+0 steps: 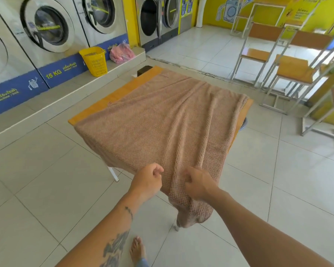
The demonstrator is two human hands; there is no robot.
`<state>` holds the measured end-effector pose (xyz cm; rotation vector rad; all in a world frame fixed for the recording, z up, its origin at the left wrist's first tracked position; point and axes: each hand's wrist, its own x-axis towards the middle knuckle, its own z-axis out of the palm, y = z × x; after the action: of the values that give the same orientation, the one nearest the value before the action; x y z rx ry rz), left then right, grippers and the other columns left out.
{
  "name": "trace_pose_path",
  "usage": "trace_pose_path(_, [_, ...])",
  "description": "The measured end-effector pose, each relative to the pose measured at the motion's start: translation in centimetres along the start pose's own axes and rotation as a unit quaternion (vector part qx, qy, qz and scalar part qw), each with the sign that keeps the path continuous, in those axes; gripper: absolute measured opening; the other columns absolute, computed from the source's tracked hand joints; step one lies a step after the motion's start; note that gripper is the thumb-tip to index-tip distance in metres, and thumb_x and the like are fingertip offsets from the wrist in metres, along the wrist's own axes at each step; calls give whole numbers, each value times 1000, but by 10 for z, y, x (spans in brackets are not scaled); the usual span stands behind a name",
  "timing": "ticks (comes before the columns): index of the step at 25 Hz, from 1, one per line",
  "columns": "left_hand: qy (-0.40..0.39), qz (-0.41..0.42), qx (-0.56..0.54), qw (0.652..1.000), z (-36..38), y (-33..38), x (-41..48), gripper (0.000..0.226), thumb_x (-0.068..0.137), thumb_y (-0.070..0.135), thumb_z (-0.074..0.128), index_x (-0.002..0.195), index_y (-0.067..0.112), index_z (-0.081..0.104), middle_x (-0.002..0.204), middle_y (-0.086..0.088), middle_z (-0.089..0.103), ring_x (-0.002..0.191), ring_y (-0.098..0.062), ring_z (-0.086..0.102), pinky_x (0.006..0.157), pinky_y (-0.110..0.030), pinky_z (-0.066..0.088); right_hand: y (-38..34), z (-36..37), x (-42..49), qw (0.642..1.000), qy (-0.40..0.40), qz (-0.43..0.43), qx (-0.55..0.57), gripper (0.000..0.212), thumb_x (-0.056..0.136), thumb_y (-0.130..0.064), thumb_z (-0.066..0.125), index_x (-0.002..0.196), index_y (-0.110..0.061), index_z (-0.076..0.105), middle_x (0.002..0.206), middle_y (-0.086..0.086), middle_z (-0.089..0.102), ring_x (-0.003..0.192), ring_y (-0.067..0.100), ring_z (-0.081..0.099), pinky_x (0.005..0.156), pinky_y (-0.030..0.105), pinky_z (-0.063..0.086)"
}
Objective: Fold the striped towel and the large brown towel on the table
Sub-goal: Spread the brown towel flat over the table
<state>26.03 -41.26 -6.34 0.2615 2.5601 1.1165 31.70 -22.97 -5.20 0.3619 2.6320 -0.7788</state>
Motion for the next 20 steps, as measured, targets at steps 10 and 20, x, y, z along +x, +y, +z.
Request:
trace_pose_path(10, [-24, 27, 269, 963, -77, -87, 103, 38, 91, 40, 50, 129, 40, 47, 137, 8, 36, 132, -19, 30, 109, -46, 23, -42, -3, 73, 972, 19, 172, -159, 75, 77, -36, 52, 146, -30, 23, 151, 10, 21, 141, 38, 19, 113, 58, 26])
trace_pose_path(20, [29, -8, 28, 999, -159, -83, 155, 22, 98, 17, 47, 99, 30, 65, 101, 11, 65, 98, -12, 60, 79, -28, 48, -121, 0, 136, 993, -64, 85, -42, 71, 73, -22, 46, 144, -25, 37, 146, 7, 37, 130, 33, 40, 106, 51, 42])
